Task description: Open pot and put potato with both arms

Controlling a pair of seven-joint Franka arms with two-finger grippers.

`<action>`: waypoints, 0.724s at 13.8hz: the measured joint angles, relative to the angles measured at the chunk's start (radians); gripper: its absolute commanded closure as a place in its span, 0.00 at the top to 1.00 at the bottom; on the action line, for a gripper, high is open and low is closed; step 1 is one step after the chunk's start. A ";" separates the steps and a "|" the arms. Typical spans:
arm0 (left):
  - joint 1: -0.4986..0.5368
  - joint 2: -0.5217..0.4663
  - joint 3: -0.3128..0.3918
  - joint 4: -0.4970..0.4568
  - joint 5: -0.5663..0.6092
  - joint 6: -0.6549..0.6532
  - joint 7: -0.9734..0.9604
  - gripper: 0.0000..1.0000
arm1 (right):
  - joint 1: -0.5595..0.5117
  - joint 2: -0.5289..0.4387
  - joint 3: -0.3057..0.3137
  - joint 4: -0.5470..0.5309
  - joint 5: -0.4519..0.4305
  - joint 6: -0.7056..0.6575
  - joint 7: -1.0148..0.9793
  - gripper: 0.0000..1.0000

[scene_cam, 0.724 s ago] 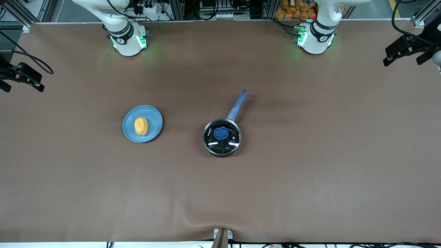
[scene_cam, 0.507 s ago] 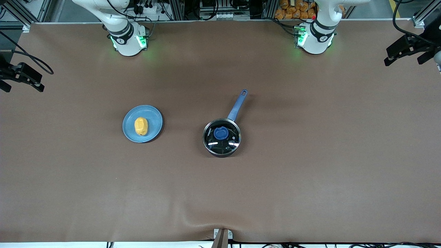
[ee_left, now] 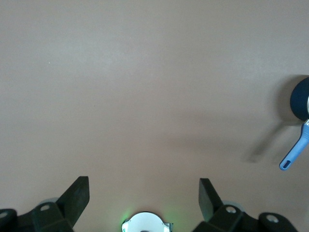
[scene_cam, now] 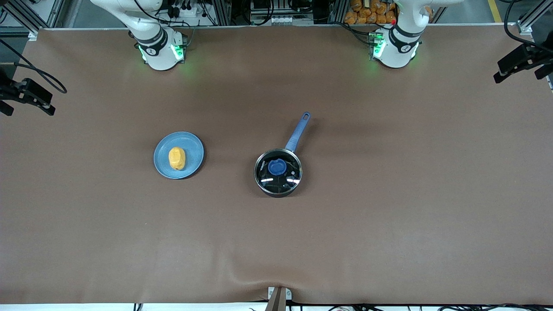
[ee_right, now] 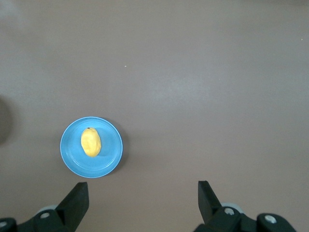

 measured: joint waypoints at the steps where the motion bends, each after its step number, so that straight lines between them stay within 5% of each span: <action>1: 0.007 0.000 0.001 0.000 0.000 -0.009 0.016 1.00 | 0.000 0.000 0.000 0.001 0.000 0.000 0.000 1.00; 10: 0.014 0.000 0.000 0.011 0.000 -0.018 0.034 1.00 | 0.000 0.000 0.003 0.014 0.000 0.000 -0.002 1.00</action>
